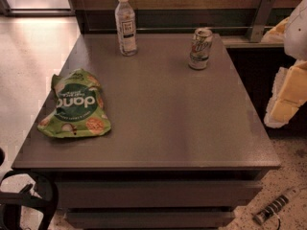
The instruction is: Knock 7up can over
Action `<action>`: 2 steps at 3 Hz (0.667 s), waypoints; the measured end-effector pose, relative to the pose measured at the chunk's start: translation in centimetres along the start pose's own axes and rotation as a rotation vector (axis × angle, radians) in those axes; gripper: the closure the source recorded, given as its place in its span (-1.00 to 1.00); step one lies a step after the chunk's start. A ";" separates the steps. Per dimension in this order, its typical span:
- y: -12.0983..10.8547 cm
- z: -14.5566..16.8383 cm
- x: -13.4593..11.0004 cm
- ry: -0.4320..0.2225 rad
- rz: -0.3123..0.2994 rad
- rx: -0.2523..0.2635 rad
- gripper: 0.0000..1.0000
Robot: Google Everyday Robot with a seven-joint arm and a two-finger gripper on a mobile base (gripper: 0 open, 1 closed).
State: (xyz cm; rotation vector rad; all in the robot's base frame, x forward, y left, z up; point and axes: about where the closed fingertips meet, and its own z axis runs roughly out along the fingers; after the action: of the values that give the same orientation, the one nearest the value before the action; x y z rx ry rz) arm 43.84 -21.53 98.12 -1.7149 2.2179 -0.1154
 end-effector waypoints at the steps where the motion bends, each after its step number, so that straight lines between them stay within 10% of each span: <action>1: 0.0 0.0 0.0 0.000 0.000 0.000 -1.00; 2: -2.3 -0.2 0.8 -0.012 0.052 0.051 -1.00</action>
Offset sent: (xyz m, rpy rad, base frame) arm 0.0286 -0.0241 0.0052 0.0146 -0.0527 -0.0834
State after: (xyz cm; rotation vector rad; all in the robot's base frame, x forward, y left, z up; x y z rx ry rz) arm 45.72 -22.94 98.74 -1.6265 2.2295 -0.1472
